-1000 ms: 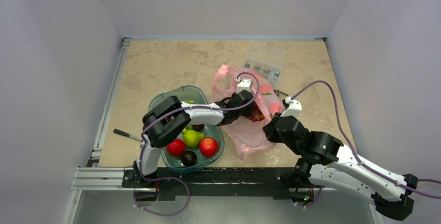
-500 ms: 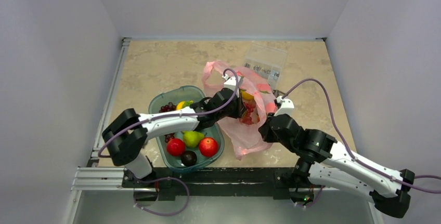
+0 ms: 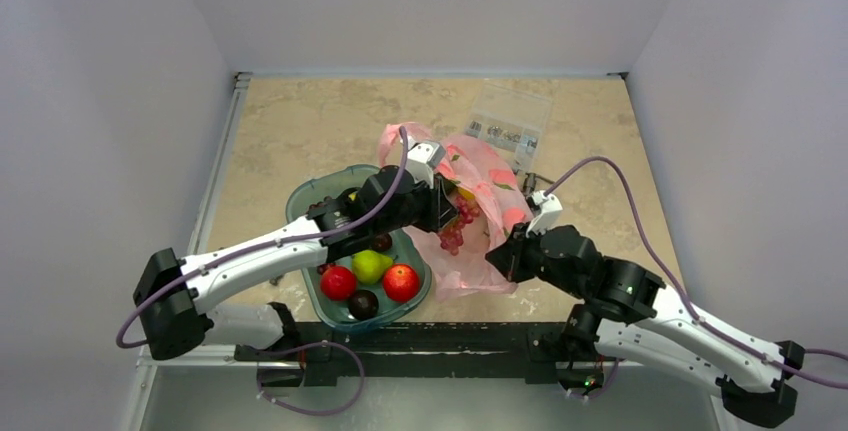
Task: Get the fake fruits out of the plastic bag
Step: Take out the fake fruit from the plastic bag, then place the fake fruit in the bin.
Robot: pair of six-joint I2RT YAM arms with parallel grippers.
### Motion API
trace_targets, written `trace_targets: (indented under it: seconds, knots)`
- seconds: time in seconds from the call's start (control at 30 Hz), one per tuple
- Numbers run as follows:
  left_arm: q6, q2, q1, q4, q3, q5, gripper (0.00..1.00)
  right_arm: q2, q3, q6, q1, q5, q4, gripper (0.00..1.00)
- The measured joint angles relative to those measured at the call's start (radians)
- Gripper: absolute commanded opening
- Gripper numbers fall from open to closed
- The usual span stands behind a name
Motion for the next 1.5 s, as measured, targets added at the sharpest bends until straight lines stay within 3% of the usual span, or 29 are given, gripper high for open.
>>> trace_targets:
  seconds: [0.2,0.47,0.7,0.9,1.2,1.3,1.37,1.47,1.5]
  knots:
    - [0.05,-0.089,0.0,-0.096,0.013,0.042,0.0,0.024,-0.002,-0.003,0.0,-0.003,0.001,0.0]
    - [0.103,-0.249,0.007,-0.238,0.028,0.023,0.0,-0.109,-0.003,0.006,0.0,0.026,0.003,0.0]
    - [0.104,-0.375,0.061,-0.41,0.094,0.012,0.0,-0.019,-0.003,0.018,0.0,0.055,-0.007,0.0]
    - [0.102,-0.449,0.104,-0.586,0.106,-0.06,0.0,0.011,-0.005,0.019,0.0,0.058,0.0,0.0]
    - [0.035,-0.482,0.188,-0.7,-0.04,-0.201,0.0,0.051,-0.021,0.023,0.0,0.061,0.011,0.0]
    - [-0.003,-0.421,0.197,-0.711,-0.048,-0.266,0.12,0.049,-0.021,0.023,0.0,0.061,0.013,0.0]
    - [-0.026,-0.396,0.2,-0.72,-0.048,-0.306,0.32,0.04,-0.025,0.023,0.0,0.061,0.013,0.0]
    - [-0.065,-0.389,0.201,-0.734,-0.048,-0.374,0.9,0.021,-0.033,0.023,0.0,0.058,0.013,0.0]
    - [-0.076,-0.391,0.201,-0.735,-0.048,-0.394,0.99,0.013,-0.034,0.023,0.0,0.058,0.014,0.0]
